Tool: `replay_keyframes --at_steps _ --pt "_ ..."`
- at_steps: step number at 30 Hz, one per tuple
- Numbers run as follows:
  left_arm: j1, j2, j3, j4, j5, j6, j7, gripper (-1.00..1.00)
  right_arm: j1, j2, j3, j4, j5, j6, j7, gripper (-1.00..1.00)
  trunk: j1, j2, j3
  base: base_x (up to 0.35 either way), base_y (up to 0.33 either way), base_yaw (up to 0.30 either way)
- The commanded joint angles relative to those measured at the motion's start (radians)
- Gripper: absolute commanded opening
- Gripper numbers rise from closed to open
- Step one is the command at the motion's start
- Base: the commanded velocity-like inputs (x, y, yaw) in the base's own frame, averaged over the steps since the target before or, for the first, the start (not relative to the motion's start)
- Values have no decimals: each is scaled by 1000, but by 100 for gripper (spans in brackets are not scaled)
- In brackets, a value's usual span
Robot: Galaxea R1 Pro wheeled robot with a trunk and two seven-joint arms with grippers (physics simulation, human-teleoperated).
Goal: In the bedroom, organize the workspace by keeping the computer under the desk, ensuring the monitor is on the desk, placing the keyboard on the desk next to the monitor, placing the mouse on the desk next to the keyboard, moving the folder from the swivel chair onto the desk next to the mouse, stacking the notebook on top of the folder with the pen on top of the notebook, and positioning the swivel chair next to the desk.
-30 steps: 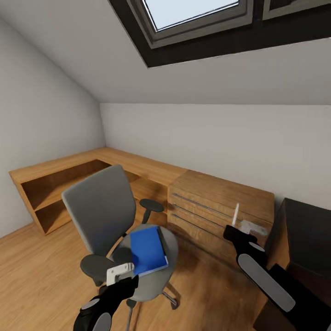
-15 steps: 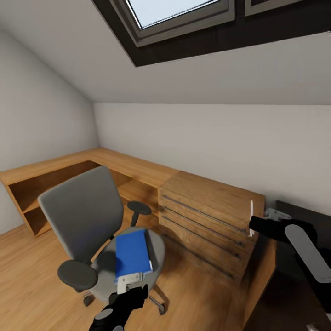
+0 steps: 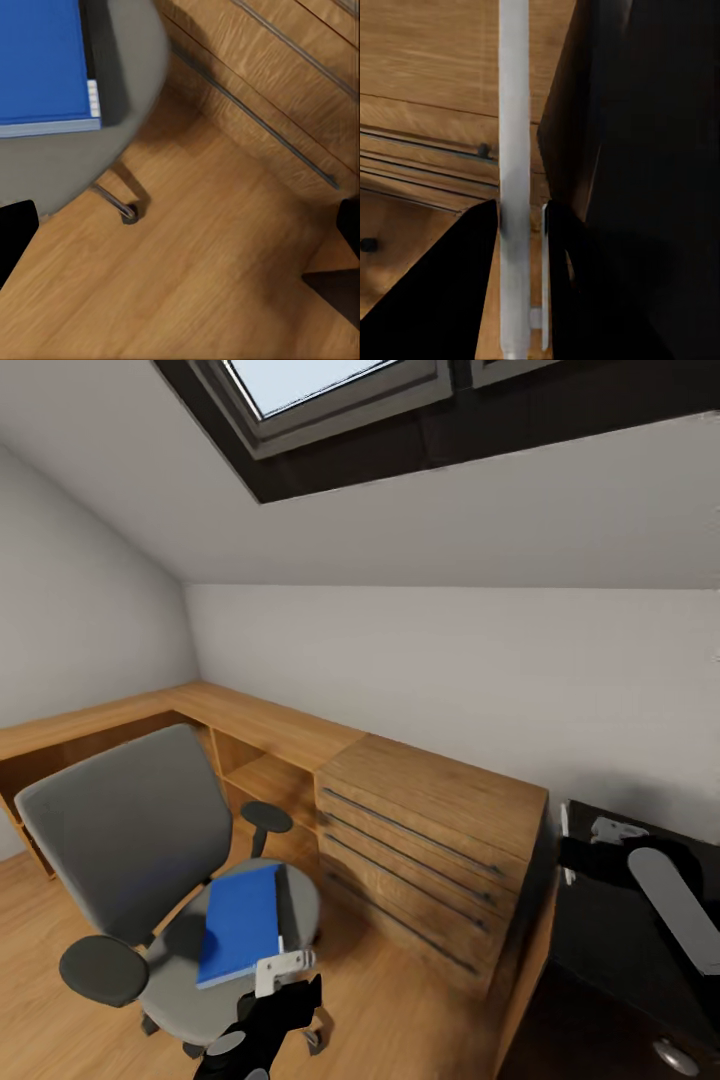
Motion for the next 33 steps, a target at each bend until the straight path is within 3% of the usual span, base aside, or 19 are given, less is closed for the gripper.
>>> replay_keyframes --at_steps 1,2,3,6,7,10,16,20,23,25,30,31,33 --pt "-1 0 -1 -2 10 -3 10 100 -1 -1 2 2 -2 1 -22 -100 0 -1 -1 3 -346 0" --pt "-1 0 -1 -2 10 -12 10 100 -1 -1 1 6 3 3 -30 -100 0 -1 -1 -13 -346 0" --pt "-1 1 -1 -2 11 -64 6 100 -1 -1 2 23 11 18 -42 -100 0 -1 -1 -127 -322 0" --pt "-1 1 -1 -2 11 -90 5 100 -1 0 2 33 12 28 -42 -100 0 -1 -1 -163 -308 0" --pt "-1 2 -1 -9 13 -102 4 100 -1 4 10 83 13 27 -37 -100 0 -1 -1 -111 -165 0" --pt "6 2 0 -43 15 -103 4 100 -2 6 14 165 13 26 -35 -100 0 -1 -1 -45 -67 0" --pt "14 3 1 -74 19 -102 26 100 -2 9 16 211 17 22 -35 -100 0 -1 -1 -4 -5 0" --pt "14 3 1 -78 19 -103 31 100 -5 23 17 296 23 18 -33 -100 0 -1 -1 0 0 0" --pt "14 3 0 -78 19 -104 31 100 -7 27 18 349 53 0 -33 -100 0 -1 -1 0 0 0" --pt "17 3 0 -78 19 -103 31 100 -10 29 18 404 95 -29 -22 -100 0 -1 -1 0 -84 0" --pt "26 3 -1 -78 18 -103 31 100 -14 31 18 486 151 -98 35 -100 0 -1 -1 0 -235 0" --pt "27 3 -1 -77 18 -103 31 100 -22 32 18 521 184 -129 65 -100 0 -1 -1 0 -289 0" --pt "28 3 -1 -78 18 -102 31 100 -29 44 18 539 202 -142 82 -100 0 -1 -1 0 -244 0"
